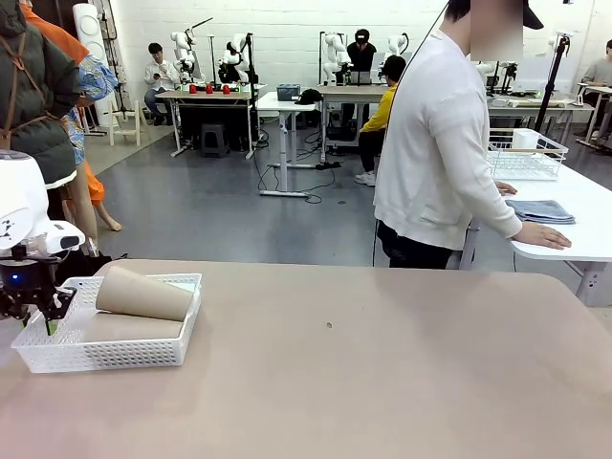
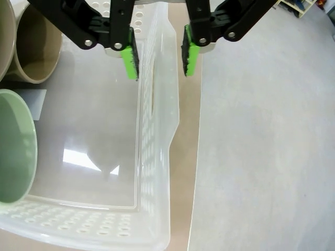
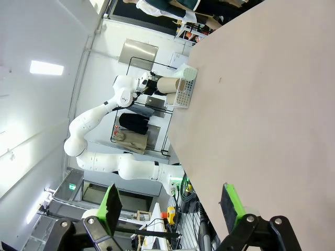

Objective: Clean and organize the cups into the basket.
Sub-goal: Move the Organizing basket back to the left side of the table.

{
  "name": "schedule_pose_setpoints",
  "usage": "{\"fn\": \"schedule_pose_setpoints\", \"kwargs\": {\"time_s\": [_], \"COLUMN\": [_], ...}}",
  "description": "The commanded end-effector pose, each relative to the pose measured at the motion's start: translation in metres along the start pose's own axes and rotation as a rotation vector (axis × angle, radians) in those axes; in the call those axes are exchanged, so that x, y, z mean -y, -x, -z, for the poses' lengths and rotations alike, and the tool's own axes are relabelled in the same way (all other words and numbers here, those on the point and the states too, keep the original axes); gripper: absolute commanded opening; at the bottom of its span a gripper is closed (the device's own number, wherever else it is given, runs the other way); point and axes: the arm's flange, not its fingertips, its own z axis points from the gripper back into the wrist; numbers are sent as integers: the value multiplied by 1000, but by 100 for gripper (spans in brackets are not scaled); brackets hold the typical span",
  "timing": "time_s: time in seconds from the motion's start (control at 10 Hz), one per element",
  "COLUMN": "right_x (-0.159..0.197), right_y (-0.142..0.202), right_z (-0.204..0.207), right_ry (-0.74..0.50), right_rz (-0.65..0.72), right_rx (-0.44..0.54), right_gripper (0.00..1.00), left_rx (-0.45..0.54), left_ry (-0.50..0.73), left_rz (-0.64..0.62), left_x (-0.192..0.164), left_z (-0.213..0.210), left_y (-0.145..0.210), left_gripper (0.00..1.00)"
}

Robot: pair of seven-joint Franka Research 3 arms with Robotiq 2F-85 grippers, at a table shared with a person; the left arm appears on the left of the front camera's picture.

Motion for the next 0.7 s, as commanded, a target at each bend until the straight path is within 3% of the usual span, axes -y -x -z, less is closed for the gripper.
{"fn": "schedule_pose_setpoints", "kwargs": {"time_s": [0.0, 0.2, 0.6], "right_x": [-1, -1, -1], "right_y": [1, 1, 1], "right_z": [0, 0, 0], "right_ry": [3, 3, 3], "right_rz": [-6, -6, -6], "right_rx": [-8, -8, -8], "right_gripper": [100, 100, 100], "left_rx": [26, 28, 22], "left_ry": [-20, -23, -44], "left_rz": [27, 27, 25], "left_x": [-4, -4, -7], "left_z": [-4, -6, -6], "left_y": [1, 2, 4], "left_gripper": [87, 100, 100]}}
